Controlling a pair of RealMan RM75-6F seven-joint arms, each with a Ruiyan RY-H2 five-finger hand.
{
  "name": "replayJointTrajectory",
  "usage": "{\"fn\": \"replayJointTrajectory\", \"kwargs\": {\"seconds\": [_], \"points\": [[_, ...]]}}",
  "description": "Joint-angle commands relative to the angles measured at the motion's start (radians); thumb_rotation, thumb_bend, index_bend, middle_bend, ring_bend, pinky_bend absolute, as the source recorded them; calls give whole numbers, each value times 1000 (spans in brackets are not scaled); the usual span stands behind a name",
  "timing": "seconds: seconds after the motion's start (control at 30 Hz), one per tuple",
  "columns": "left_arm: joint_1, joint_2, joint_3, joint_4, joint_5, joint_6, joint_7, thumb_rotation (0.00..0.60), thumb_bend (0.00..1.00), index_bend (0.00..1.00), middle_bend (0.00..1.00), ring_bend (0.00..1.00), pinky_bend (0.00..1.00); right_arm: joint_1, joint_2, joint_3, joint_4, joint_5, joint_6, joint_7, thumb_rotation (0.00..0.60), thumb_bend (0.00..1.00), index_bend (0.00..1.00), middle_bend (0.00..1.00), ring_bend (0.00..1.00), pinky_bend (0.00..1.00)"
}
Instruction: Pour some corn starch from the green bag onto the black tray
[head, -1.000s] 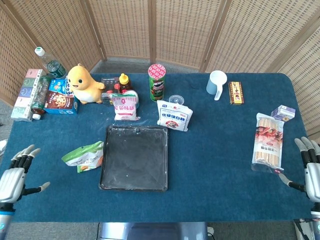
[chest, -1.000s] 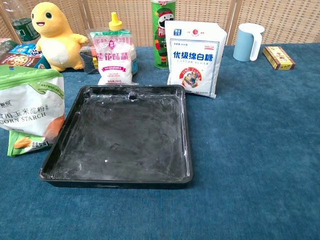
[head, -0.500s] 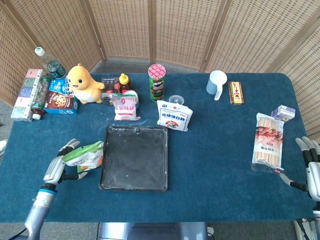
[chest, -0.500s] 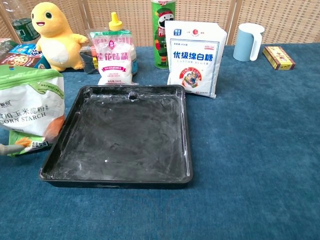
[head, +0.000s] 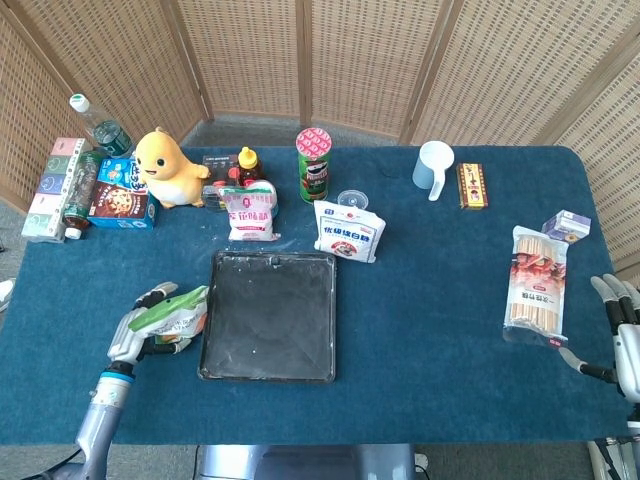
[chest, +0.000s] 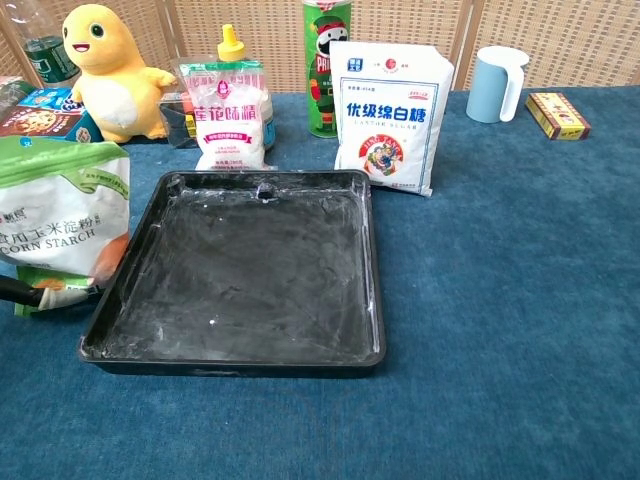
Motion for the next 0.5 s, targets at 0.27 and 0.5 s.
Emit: {"fn": "replayJointTrajectory", "kwargs": {"seconds": [0.27,0.5], "points": [[6,-95,-69,80,-34,114,48,600,373,648,645,603,624,0,3,0,1,0,-1,13,544,32,88,0,20,44],[-7,-73,-87,126,-24,121,7,600,407,705,695,650,657,5,-2,-3,1,-1,-12,5,544,31,88,0,20,44]]}}
